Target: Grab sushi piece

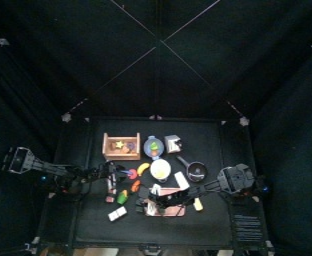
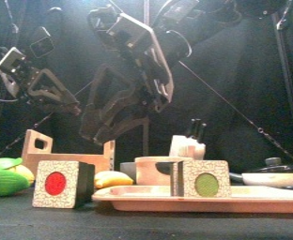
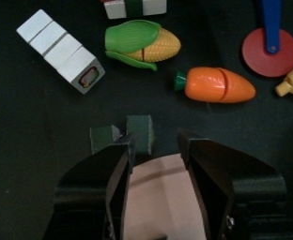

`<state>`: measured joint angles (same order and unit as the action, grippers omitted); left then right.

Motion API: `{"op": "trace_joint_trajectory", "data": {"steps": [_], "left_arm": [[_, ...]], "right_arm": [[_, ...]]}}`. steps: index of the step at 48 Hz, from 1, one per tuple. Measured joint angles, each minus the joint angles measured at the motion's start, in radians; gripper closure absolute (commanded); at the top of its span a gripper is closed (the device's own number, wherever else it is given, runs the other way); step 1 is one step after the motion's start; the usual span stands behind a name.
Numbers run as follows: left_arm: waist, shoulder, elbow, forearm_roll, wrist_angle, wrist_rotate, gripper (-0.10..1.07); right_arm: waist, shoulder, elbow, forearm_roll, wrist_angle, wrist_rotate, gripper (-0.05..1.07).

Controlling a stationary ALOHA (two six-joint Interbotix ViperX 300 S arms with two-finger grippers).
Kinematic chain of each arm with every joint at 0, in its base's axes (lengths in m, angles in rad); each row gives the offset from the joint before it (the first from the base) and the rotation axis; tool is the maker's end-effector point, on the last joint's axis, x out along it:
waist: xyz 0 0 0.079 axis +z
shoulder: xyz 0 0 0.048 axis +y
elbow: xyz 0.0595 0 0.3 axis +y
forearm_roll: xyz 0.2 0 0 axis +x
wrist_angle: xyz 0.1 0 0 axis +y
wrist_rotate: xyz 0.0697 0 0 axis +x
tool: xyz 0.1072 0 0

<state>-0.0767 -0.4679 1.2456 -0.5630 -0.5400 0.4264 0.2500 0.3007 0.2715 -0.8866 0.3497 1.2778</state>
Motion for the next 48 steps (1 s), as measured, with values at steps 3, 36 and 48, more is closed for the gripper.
{"op": "trace_joint_trajectory", "data": {"steps": [3, 36, 48], "left_arm": [[0.000, 0.000, 0.000, 0.000, 0.000, 0.002, 0.18], [0.000, 0.000, 0.000, -0.006, 0.000, 0.000, 0.18], [0.000, 0.000, 0.000, -0.006, 0.000, 0.002, 0.18]], "right_arm": [[0.009, -0.028, 0.029, 0.008, 0.002, 0.000, 0.24], [0.120, -0.129, 0.229, 0.081, 0.041, 0.000, 0.24], [0.121, -0.137, 0.229, 0.075, 0.098, 0.000, 0.24]]}}
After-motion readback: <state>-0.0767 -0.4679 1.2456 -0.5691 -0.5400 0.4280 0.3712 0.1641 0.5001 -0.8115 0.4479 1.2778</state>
